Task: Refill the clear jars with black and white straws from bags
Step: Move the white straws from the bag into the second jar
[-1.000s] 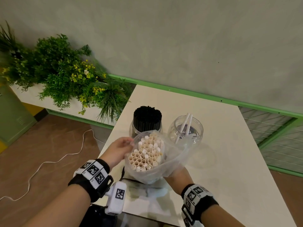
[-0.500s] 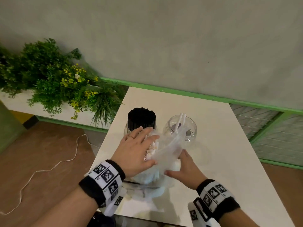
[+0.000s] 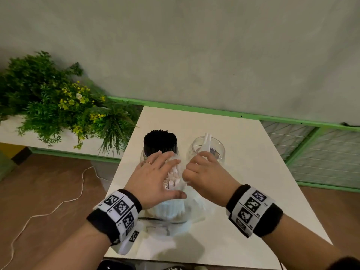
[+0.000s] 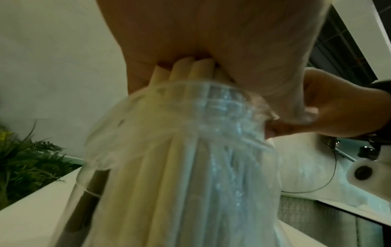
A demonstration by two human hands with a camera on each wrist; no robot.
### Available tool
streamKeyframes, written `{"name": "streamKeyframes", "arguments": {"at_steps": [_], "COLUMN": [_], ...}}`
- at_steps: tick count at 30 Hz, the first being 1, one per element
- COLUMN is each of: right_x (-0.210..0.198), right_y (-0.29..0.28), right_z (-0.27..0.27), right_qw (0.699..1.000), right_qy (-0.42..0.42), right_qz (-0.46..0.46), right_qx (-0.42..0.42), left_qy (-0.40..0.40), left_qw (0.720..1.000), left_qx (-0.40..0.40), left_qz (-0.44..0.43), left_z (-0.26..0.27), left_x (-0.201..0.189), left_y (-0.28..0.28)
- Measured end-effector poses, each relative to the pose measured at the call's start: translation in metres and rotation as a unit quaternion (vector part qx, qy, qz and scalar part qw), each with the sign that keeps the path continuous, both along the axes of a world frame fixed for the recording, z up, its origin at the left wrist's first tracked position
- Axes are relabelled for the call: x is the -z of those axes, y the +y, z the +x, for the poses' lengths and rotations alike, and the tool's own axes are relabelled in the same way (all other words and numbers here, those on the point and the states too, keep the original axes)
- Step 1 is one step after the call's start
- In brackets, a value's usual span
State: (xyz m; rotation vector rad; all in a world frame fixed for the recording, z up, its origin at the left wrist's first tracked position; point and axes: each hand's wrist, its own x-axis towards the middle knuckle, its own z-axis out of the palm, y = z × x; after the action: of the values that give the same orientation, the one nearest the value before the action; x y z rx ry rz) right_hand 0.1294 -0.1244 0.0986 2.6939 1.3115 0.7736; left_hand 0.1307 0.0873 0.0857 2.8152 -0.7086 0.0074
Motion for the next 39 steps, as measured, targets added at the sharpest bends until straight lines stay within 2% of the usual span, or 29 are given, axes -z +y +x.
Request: {"name": "streamKeyframes", "arguments": {"at_steps": [4,7,10,12,16,22,25,28,32,33,35,36,37,39], "right_x": [0.015,0.026,0.034,0.034,0.029,0.034,0.044,0.056,0.06,0.058,0.053,0.049,0.046,0.04], "right_y": [-0.017,-0.024,-0.025,-0.024,-0.015,0.0,0.003,0.007,0.008,0.007,0.002,0.0,-0.001,0.001], "right_z": [-0.012,-0.022,-0.032,-0.039,-0.041,-0.031,-0.03,-0.035,-0.043,-0.046,-0.053,-0.055,-0.056,-0.051], "right_qw": [0.996,0.998,0.998,0.991,0.963,0.922,0.891,0.867,0.894,0.913,0.958,0.968,0.966,0.948], "right_qy": [-0.029,-0.016,0.056,0.125,0.24,0.326,0.362,0.39,0.37,0.343,0.237,0.185,0.146,0.136], "right_qz": [0.064,0.049,-0.037,-0.043,0.002,-0.133,-0.197,-0.222,-0.135,-0.095,0.027,0.097,0.156,0.221], "right_qx": [-0.049,-0.04,-0.015,0.025,0.119,0.163,0.189,0.216,0.214,0.199,0.157,0.143,0.142,0.184], "left_qy": [-0.016,-0.017,-0.023,-0.025,-0.03,-0.029,-0.032,-0.034,-0.038,-0.036,-0.034,-0.034,-0.035,-0.038], "left_qw": [1.0,1.0,1.0,1.0,0.999,1.0,0.999,0.999,0.999,0.999,0.999,0.999,0.999,0.999], "left_qx": [0.008,0.005,-0.002,-0.002,0.006,0.01,0.006,0.0,0.0,0.0,0.001,0.002,0.003,0.004], "left_qz": [-0.007,0.003,0.014,0.018,0.017,0.003,-0.002,-0.01,-0.014,-0.017,-0.023,-0.025,-0.026,-0.024], "left_z": [-0.002,-0.002,0.002,0.003,0.004,0.003,0.002,0.001,-0.002,-0.002,-0.003,-0.003,-0.003,-0.004], "left_x": [-0.001,0.001,0.003,0.003,0.005,0.006,0.006,0.006,0.007,0.007,0.008,0.008,0.008,0.008], "left_y": [0.004,0.003,0.003,0.003,0.003,0.002,0.003,0.004,0.003,0.004,0.006,0.006,0.007,0.006]}}
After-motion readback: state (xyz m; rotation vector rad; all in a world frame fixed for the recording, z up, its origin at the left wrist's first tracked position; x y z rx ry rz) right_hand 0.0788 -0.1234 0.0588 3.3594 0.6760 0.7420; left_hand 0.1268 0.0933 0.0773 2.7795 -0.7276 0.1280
